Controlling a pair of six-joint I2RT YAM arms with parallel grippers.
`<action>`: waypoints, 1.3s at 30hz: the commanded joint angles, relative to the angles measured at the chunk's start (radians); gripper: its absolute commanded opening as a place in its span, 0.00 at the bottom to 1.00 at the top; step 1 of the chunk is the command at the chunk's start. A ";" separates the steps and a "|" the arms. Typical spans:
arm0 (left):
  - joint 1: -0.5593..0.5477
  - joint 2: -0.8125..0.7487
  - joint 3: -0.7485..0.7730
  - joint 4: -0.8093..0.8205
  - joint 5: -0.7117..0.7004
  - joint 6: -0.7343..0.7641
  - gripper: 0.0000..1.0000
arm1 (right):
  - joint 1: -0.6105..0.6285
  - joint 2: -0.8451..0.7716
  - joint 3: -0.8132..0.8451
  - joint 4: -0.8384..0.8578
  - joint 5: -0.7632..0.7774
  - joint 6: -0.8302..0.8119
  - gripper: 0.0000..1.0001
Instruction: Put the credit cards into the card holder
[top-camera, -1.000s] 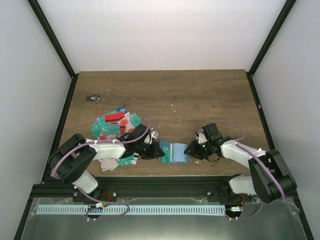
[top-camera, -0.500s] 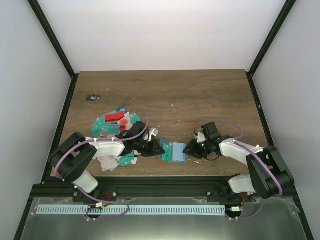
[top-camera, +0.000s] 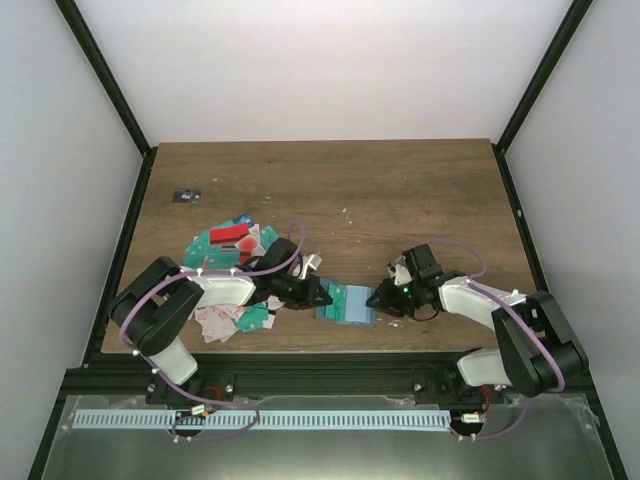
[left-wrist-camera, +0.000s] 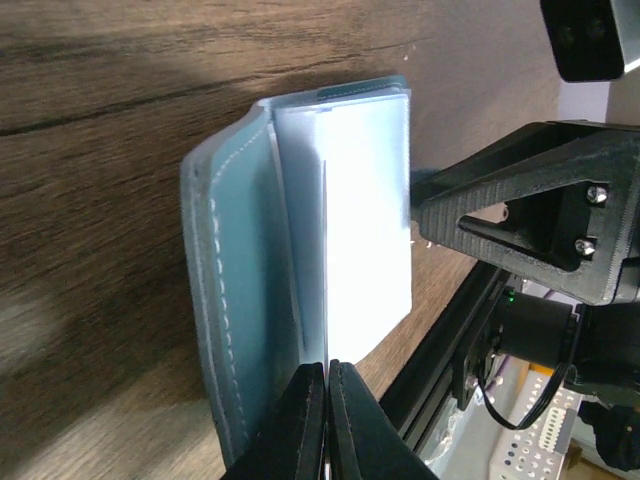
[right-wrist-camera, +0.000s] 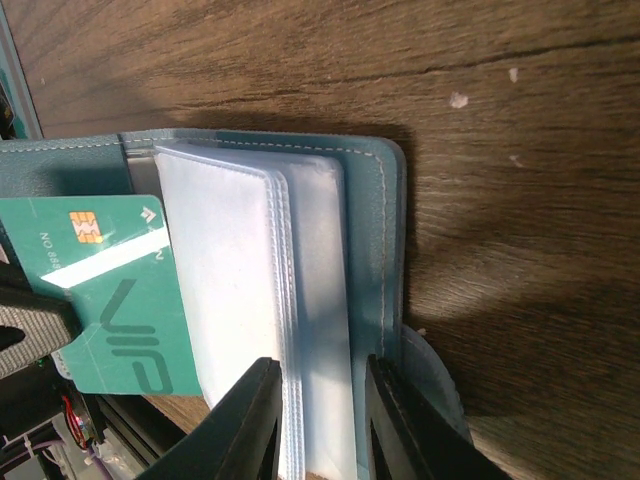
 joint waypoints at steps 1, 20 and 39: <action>0.012 0.015 0.028 -0.034 -0.008 0.051 0.04 | -0.004 0.039 -0.008 -0.014 0.095 -0.016 0.26; 0.016 0.050 0.045 0.017 0.052 0.053 0.04 | -0.004 0.048 -0.004 -0.013 0.091 -0.026 0.26; 0.033 0.051 0.082 -0.107 -0.001 0.071 0.04 | -0.004 0.055 -0.004 -0.013 0.094 -0.033 0.26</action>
